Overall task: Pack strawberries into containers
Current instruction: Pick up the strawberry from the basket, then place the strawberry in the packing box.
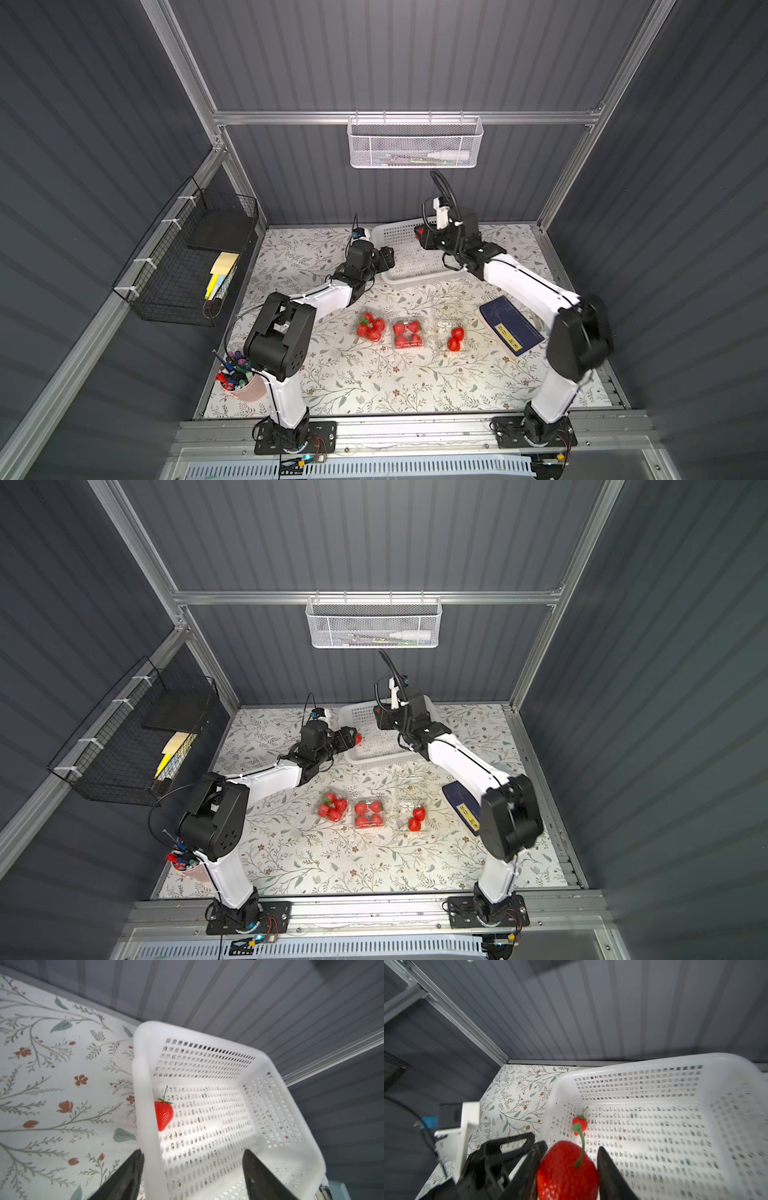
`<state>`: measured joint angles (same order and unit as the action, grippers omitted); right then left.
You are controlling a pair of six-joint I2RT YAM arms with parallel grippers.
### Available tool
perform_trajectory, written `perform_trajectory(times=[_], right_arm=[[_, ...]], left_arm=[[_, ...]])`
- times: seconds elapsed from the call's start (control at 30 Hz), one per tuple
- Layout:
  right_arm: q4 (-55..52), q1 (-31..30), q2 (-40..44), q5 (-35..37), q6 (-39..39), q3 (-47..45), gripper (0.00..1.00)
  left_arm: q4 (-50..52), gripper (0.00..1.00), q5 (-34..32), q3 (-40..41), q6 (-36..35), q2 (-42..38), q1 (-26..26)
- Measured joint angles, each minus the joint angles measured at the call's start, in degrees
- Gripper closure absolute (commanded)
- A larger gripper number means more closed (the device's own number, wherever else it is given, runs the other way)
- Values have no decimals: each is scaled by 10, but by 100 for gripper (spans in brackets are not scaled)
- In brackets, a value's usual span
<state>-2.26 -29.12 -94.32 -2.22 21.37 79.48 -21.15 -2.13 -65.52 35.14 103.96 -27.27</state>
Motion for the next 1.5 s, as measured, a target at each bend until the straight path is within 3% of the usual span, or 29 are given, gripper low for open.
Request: perform_trajectory(times=[0.23, 0.37, 0.5, 0.8, 0.83, 0.93, 1.03, 1.5], right_arm=[[-126, -41, 220, 70, 13, -201, 95], [-183, -44, 273, 85, 56, -298, 95], [-219, -53, 240, 78, 103, -349, 95], [-214, -88, 128, 56, 137, -341, 89], [-212, -88, 121, 55, 138, -337, 83], [-204, -89, 106, 52, 139, -333, 56], [-201, -89, 96, 50, 145, -333, 46], [-228, -89, 144, 61, 137, -305, 43]], left_arm=[[-10, 23, 6, 0, 0, -10, 0], [-11, 23, 8, 0, 2, -10, 0], [-11, 23, 9, 0, 2, -10, 0], [-10, 23, 9, 0, 2, -8, 0], [-10, 23, 9, 0, 2, -7, 0], [-9, 23, 9, 0, 2, -3, 0], [-7, 23, 9, 0, 2, -1, 0], [-6, 22, 6, 0, 2, 4, 3]])
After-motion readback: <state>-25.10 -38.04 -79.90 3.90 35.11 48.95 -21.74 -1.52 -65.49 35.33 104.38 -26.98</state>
